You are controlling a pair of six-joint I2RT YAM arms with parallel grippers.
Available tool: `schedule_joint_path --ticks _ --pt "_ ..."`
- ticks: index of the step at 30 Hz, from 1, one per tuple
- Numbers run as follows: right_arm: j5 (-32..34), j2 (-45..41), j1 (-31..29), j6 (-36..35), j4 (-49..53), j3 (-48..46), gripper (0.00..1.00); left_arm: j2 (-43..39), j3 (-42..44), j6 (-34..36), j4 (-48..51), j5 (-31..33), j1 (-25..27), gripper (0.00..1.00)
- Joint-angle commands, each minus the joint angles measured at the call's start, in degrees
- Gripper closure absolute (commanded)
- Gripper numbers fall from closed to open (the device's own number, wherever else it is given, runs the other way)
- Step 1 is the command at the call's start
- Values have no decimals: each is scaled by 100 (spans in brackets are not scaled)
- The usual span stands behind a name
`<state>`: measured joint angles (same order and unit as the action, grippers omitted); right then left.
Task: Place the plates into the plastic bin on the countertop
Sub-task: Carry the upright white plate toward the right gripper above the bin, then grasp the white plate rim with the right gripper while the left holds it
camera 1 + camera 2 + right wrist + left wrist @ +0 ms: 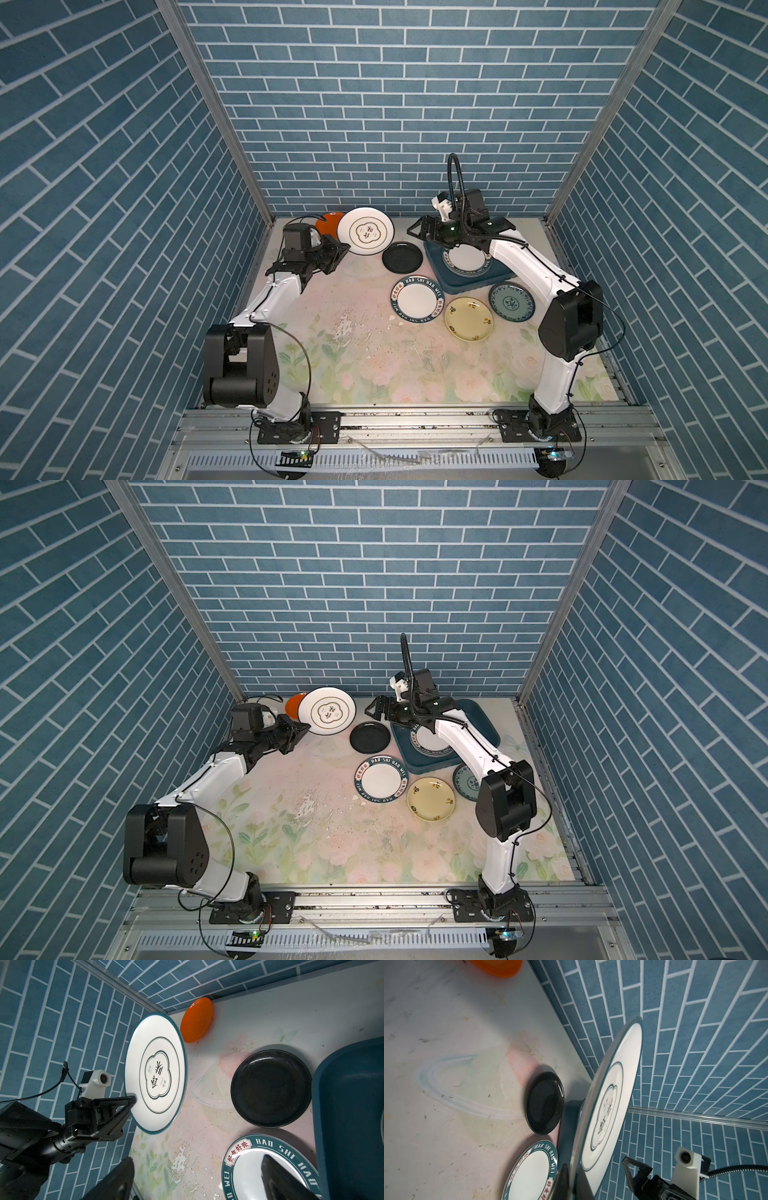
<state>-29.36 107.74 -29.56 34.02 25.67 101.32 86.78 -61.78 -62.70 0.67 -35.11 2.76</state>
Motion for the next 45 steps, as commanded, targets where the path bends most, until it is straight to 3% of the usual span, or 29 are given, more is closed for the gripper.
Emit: schedule_joint_path --ticks 1,23,45 --pt "71 -306 16 -177 96 -68 7 -150 -264 -8 -190 -118 138 100" --pt "37 -648 262 367 -474 -696 23 293 -879 -357 -300 -346 1004 100" --pt "28 -685 374 1048 -1046 -991 57 448 -1007 -375 -549 -488 1147 100"
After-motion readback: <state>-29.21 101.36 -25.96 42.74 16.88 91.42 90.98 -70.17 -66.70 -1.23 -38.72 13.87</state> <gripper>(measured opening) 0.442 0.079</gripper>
